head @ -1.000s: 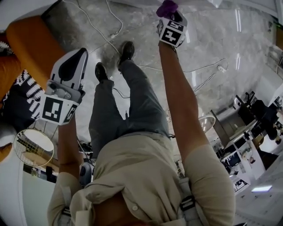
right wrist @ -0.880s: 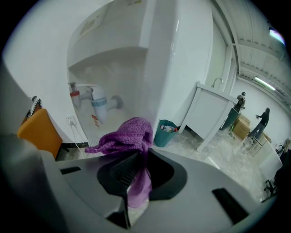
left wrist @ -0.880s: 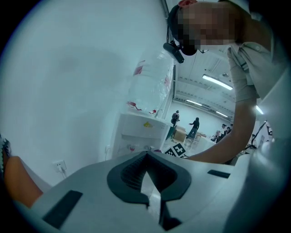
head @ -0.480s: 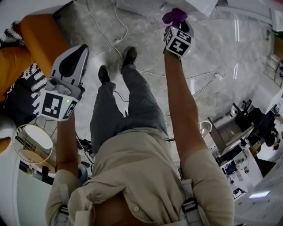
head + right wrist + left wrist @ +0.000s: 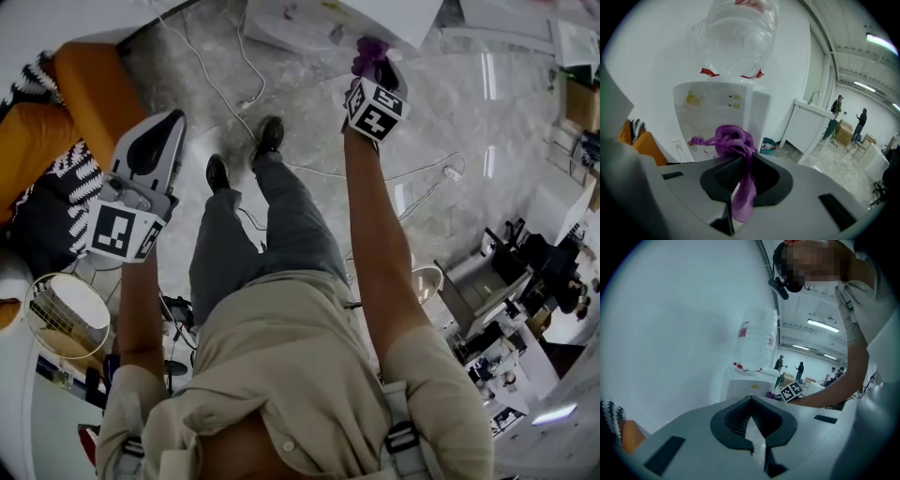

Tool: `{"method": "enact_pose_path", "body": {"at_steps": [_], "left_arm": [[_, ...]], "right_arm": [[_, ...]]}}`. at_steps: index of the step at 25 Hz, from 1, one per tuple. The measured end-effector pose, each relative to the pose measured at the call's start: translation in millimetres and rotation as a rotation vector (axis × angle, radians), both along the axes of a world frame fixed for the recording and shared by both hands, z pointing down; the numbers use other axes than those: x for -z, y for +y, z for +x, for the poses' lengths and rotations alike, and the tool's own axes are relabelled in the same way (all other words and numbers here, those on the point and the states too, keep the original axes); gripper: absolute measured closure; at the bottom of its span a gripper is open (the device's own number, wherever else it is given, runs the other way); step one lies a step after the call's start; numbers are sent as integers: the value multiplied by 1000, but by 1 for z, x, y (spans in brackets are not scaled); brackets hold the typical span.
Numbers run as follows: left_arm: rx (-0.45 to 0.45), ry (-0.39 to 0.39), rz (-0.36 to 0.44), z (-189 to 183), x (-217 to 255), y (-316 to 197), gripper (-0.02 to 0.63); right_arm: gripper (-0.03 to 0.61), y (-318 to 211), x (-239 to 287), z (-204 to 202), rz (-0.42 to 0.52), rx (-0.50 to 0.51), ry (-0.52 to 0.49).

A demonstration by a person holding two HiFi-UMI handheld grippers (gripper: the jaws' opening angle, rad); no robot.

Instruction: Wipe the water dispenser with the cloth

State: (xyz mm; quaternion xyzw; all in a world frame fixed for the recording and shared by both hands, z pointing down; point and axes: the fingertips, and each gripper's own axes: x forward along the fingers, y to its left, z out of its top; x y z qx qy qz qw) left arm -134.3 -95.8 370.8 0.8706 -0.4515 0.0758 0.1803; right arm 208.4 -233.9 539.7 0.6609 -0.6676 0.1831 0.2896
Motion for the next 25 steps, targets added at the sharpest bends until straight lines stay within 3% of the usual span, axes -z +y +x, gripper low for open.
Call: {"method": "enact_pose_path", "body": {"at_steps": [9, 11, 14, 18, 25], "left_arm": [[22, -25, 20, -14, 30, 15, 598], [23, -65, -9, -29, 26, 21, 598], [59, -57, 4, -57, 28, 13, 598], [97, -78, -36, -88, 27, 10, 598], [134, -98, 57, -119, 65, 17, 598]], "right_arm": [[515, 0, 48, -24, 30, 59, -22], [515, -6, 54, -40, 31, 80, -40], [515, -19, 57, -70, 38, 105, -51], [515, -35, 57, -95, 17, 105, -89], [515, -46, 63, -132, -69, 140, -159]]}}
